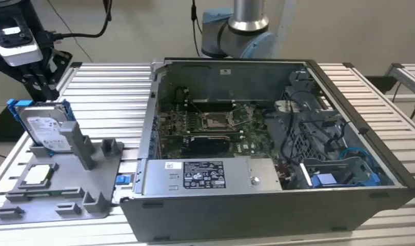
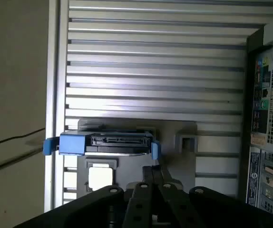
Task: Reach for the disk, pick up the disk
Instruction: 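Reach for the disk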
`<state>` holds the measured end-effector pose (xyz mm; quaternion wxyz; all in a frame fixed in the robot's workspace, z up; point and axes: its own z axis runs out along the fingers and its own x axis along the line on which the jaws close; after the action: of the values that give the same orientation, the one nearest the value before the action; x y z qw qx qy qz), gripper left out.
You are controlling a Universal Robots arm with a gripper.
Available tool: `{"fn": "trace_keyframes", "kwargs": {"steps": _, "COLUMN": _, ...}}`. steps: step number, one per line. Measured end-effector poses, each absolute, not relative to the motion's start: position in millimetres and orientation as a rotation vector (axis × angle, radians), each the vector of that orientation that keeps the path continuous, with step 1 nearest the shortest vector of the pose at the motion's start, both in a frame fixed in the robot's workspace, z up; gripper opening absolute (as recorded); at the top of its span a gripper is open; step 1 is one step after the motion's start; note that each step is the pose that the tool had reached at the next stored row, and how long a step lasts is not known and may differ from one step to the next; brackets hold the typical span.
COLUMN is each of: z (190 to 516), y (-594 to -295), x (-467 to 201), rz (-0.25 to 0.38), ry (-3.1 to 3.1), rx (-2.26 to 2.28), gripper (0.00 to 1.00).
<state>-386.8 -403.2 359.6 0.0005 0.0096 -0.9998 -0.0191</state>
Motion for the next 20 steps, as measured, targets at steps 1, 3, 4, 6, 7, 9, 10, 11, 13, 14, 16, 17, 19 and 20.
{"fn": "trace_keyframes", "kwargs": {"steps": 1, "z": 359.5, "y": -403.2, "x": -386.8, "rz": -0.06, "ry": -3.14, "rx": 0.03, "gripper": 0.0}}
{"fn": "trace_keyframes", "kwargs": {"steps": 3, "z": 359.5, "y": -403.2, "x": -386.8, "rz": -0.06, "ry": -3.14, "rx": 0.03, "gripper": 0.0}}
{"fn": "trace_keyframes", "kwargs": {"steps": 4, "z": 359.5, "y": -403.2, "x": -386.8, "rz": -0.06, "ry": -3.14, "rx": 0.03, "gripper": 0.0}}
{"fn": "trace_keyframes", "kwargs": {"steps": 6, "z": 359.5, "y": -403.2, "x": -386.8, "rz": -0.06, "ry": -3.14, "rx": 0.03, "gripper": 0.0}}
{"fn": "trace_keyframes", "kwargs": {"steps": 7, "z": 359.5, "y": -403.2, "x": -386.8, "rz": -0.06, "ry": -3.14, "rx": 0.03, "gripper": 0.0}}
{"fn": "trace_keyframes", "kwargs": {"steps": 9, "z": 359.5, "y": -403.2, "x": -386.8, "rz": -0.06, "ry": -3.14, "rx": 0.03, "gripper": 0.0}}
{"fn": "trace_keyframes", "kwargs": {"steps": 10, "z": 359.6, "y": -403.2, "x": -386.8, "rz": -0.06, "ry": -3.14, "rx": 0.03, "gripper": 0.0}}
{"fn": "trace_keyframes", "kwargs": {"steps": 11, "z": 359.5, "y": -403.2, "x": -386.8, "rz": -0.06, "ry": -3.14, "rx": 0.03, "gripper": 0.0}}
{"fn": "trace_keyframes", "kwargs": {"steps": 13, "z": 359.5, "y": -403.1, "x": -386.9, "rz": -0.06, "ry": -3.14, "rx": 0.03, "gripper": 0.0}}
{"fn": "trace_keyframes", "kwargs": {"steps": 14, "z": 359.6, "y": -402.7, "x": -387.2, "rz": -0.06, "ry": -3.14, "rx": 0.03, "gripper": 0.0}}
{"fn": "trace_keyframes", "kwargs": {"steps": 16, "z": 359.6, "y": -399.3, "x": -388.7, "rz": -0.06, "ry": -3.14, "rx": 0.03, "gripper": 0.0}}
{"fn": "trace_keyframes", "kwargs": {"steps": 17, "z": 359.6, "y": -396.1, "x": -390.6, "rz": -0.06, "ry": -3.14, "rx": 0.03, "gripper": 0.0}}
{"fn": "trace_keyframes", "kwargs": {"steps": 19, "z": 359.4, "y": -389.9, "x": -397.0, "rz": -0.06, "ry": -3.14, "rx": 0.03, "gripper": 0.0}}
{"fn": "trace_keyframes", "kwargs": {"steps": 20, "z": 359.4, "y": -387.7, "x": -401.0, "rz": -0.06, "ry": -3.141, "rx": 0.03, "gripper": 0.0}}
